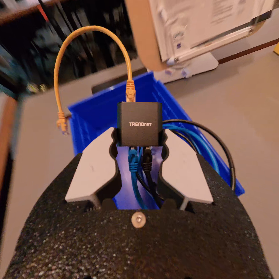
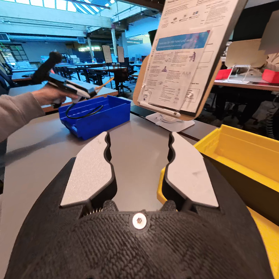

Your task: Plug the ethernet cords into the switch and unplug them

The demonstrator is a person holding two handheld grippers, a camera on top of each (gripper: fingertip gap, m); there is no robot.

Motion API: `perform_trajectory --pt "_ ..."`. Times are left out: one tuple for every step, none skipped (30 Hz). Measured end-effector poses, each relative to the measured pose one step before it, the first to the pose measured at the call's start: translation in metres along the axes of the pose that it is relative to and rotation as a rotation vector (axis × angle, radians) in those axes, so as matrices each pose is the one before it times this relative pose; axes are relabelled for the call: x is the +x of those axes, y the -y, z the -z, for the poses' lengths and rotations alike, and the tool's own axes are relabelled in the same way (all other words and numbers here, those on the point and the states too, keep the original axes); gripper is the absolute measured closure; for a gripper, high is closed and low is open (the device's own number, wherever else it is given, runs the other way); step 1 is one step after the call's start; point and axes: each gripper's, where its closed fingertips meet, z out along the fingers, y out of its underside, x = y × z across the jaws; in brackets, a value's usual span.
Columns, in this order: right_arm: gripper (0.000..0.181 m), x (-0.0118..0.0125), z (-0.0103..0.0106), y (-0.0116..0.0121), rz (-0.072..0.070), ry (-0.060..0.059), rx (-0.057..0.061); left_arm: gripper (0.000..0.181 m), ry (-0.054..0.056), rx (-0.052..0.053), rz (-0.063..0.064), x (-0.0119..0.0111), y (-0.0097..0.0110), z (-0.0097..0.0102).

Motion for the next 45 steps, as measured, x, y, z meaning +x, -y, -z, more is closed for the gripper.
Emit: perform_trajectory --pt "0.108 -0.00757 -0.00457 0.00056 0.0133 0.0156 -0.0001 0.125 0.0272 0.0330 -0.0613 0.00262 0.01285 0.01184" --pt "0.107 -0.00899 -0.00535 -0.00019 0.0175 0.0214 -0.0050 0.125 0.0141 0.0275 -0.0531 0.00394 0.01236 0.01178" --pt "0.107 -0.01010 -0.00586 -0.00028 0.0240 0.0240 -0.0061 0.125 -0.0169 0.0325 -0.0518 0.00839 0.01335 0.01214" --pt "0.106 -0.01123 -0.00631 0.00029 0.0332 0.0261 -0.0038 0.125 -0.0274 0.0282 -0.0407 0.01084 0.01351 0.01247" --pt "0.105 -0.01206 -0.00659 0.00129 0.0432 0.0275 0.0014 0.125 -0.0243 0.0225 -0.0467 0.01180 0.01326 0.01198" --pt "0.104 -0.01333 -0.00673 0.00250 0.0508 0.0291 0.0082 0.126 -0.0242 0.0201 -0.0598 0.01299 0.01342 0.01148" --pt "0.102 -0.01406 -0.00705 0.00361 0.0497 0.0315 0.0156 0.126 -0.0303 0.0162 -0.0506 0.01384 0.01322 0.01079" --pt "0.101 -0.01519 -0.00723 0.00433 0.0409 0.0410 0.0185 0.126 -0.0468 0.0182 -0.0333 0.01592 0.01375 0.01010" --pt "0.099 -0.01477 -0.00716 0.00537 0.0326 0.0409 0.0248 0.125 -0.0429 0.0324 -0.0304 0.01574 0.01571 0.00956" --pt "0.098 -0.01294 -0.00693 0.00514 0.0229 0.0331 0.0243 0.125 -0.0416 0.0276 -0.0348 0.01528 0.01512 0.00874" --pt "0.096 -0.01095 -0.00657 0.00422 0.0083 0.0265 0.0157 0.125 -0.0387 0.0216 -0.0310 0.01412 0.01459 0.00806" --pt "0.092 -0.00971 -0.00567 0.00519 -0.0029 0.0223 0.0181 0.125 -0.0169 0.0350 -0.0318 0.01074 0.01649 0.00801" --pt "0.090 -0.00945 -0.00438 0.00660 -0.0008 0.0224 0.0237 0.125 -0.0062 0.0401 -0.0235 0.00792 0.01766 0.00841" --pt "0.090 -0.00837 -0.00251 0.00695 0.0100 0.0170 0.0260 0.126 0.0089 0.0405 -0.0191 0.00398 0.01830 0.00911" --pt "0.091 -0.00471 -0.00106 0.00589 0.0195 -0.0042 0.0180 0.125 0.0171 0.0277 -0.0296 0.00094 0.01663 0.00935" --pt "0.092 -0.00210 0.00010 0.00378 0.0182 -0.0144 0.0047 0.125 0.0251 0.0253 -0.0251 -0.00200 0.01562 0.00870" --pt "0.091 -0.00248 0.00105 0.00322 0.0052 -0.0055 0.0021 0.125 0.0288 0.0411 -0.0064 -0.00346 0.01656 0.00803" --pt "0.091 -0.00333 0.00192 0.00432 -0.0094 0.0043 0.0091 0.125 -0.0052 0.0223 0.0062 0.00016 0.01334 0.00615" --pt "0.092 -0.00257 0.00274 0.00571 -0.0109 0.0022 0.0169 0.125 -0.0213 0.0110 0.0063 0.00281 0.01022 0.00415" --pt "0.093 -0.00150 0.00352 0.00672 -0.0058 -0.0037 0.0215 0.125 -0.0094 0.0195 -0.0036 0.00320 0.00911 0.00247" --pt "0.095 -0.00042 0.00431 0.00751 -0.0032 -0.0076 0.0204 0.126 -0.0090 0.0015 -0.0121 0.00479 0.00433 0.00025" --pt "0.095 -0.00030 0.00515 0.00819 0.0009 -0.0038 0.0180 0.126 -0.0125 -0.0124 -0.0122 0.00692 0.00004 -0.00184" --pt "0.095 -0.00049 0.00608 0.00802 0.0065 0.0030 0.0146 0.126 -0.0222 -0.0031 -0.0048 0.00958 -0.00169 -0.00379" --pt "0.095 0.00121 0.00662 0.00655 0.0004 -0.0017 0.0092 0.126 -0.0418 0.0008 0.0066 0.01318 -0.00406 -0.00593" --pt "0.095 0.00306 0.00652 0.00440 -0.0106 -0.0084 0.0069 0.125 -0.0489 0.0018 0.0201 0.01458 -0.00678 -0.00849" --pt "0.096 0.00435 0.00582 0.00200 -0.0188 -0.0114 0.0110 0.125 -0.0550 -0.0060 0.0164 0.01534 -0.01040 -0.01075" --pt "0.098 0.00537 0.00442 -0.00108 -0.0247 -0.0127 0.0140 0.125 -0.0512 0.0001 -0.0104 0.01468 -0.01213 -0.01299" --pt "0.100 0.00612 0.00269 -0.00499 -0.0342 -0.0127 0.0144 0.125 -0.0526 -0.0044 -0.0115 0.01400 -0.01432 -0.01449" --pt "0.103 0.00579 0.00075 -0.00962 -0.0450 -0.0069 0.0053 0.125 -0.0567 -0.0106 0.0126 0.01285 -0.01527 -0.01561" --pt "0.103 0.00285 -0.00103 -0.01275 -0.0479 0.0147 -0.0059 0.125 -0.0589 0.0005 0.0235 0.01115 -0.01414 -0.01561" --pt "0.105 -0.00435 -0.00186 -0.01239 -0.0348 0.0567 0.0008 0.125 -0.0673 0.0179 0.0302 0.01059 -0.01152 -0.01445" --pt "0.110 -0.00504 -0.00211 -0.00991 -0.0193 0.0517 0.0203 0.125 -0.0625 0.0280 0.0225 0.00887 -0.01000 -0.01257" --pt "0.112 -0.00069 -0.00276 -0.00994 -0.0056 0.0165 0.0166 0.125 -0.0386 0.0193 0.0273 0.00476 -0.00965 -0.01053" --pt "0.111 0.00201 -0.00259 -0.01027 0.0017 -0.0027 0.0074 0.125 -0.0299 0.0094 0.0235 0.00317 -0.00909 -0.00859" --pt "0.110 0.00460 -0.00222 -0.01063 -0.0054 -0.0168 -0.0042 0.125 -0.0176 0.0160 0.0149 0.00166 -0.00647 -0.00679" --pt "0.109 0.00465 -0.00222 -0.01289 -0.0188 -0.0118 -0.0282 0.125 -0.0200 0.0163 0.0196 0.00184 -0.00457 -0.00503" --pt "0.107 0.00019 -0.00196 -0.00993 -0.0189 0.0173 -0.0162 0.125 -0.0218 0.0217 0.0206 0.00212 -0.00237 -0.00352" --pt "0.108 -0.00117 -0.00133 -0.00372 -0.0121 0.0191 0.0177 0.126 -0.0115 0.0250 0.0132 0.00085 -0.00072 -0.00258" --pt "0.109 0.00080 -0.00131 -0.00252 -0.0051 0.0039 0.0166 0.126 -0.0077 0.0206 0.0052 0.00034 -0.00049 -0.00150" --pt "0.110 -0.00054 -0.00142 -0.00350 -0.0023 0.0131 0.0027 0.126 -0.0197 0.0090 0.0119 0.00140 -0.00142 -0.00107" --pt "0.117 -0.00368 -0.00073 -0.00155 0.0059 0.0334 0.0107 0.126 -0.0177 0.0102 0.0143 0.00085 -0.00124 -0.00096" --pt "0.120 -0.00174 -0.00055 0.00002 0.0096 0.0142 0.0169 0.126 -0.0138 0.0108 0.0160 0.00003 -0.00106 -0.00066" --pt "0.120 0.00049 -0.00043 -0.00003 0.0080 -0.0020 0.0129 0.126 -0.0117 0.0122 0.0116 -0.00015 -0.00062 0.00002" --pt "0.120 -0.00073 -0.00049 0.00020 -0.0026 0.0061 0.0156 0.126 -0.0155 0.0111 0.0084 0.00053 -0.00058 0.00045" --pt "0.121 -0.00036 -0.00036 0.00048 0.0011 0.0024 0.0169 0.126 -0.0101 0.0125 0.0033 0.00013 -0.00017 0.00022"
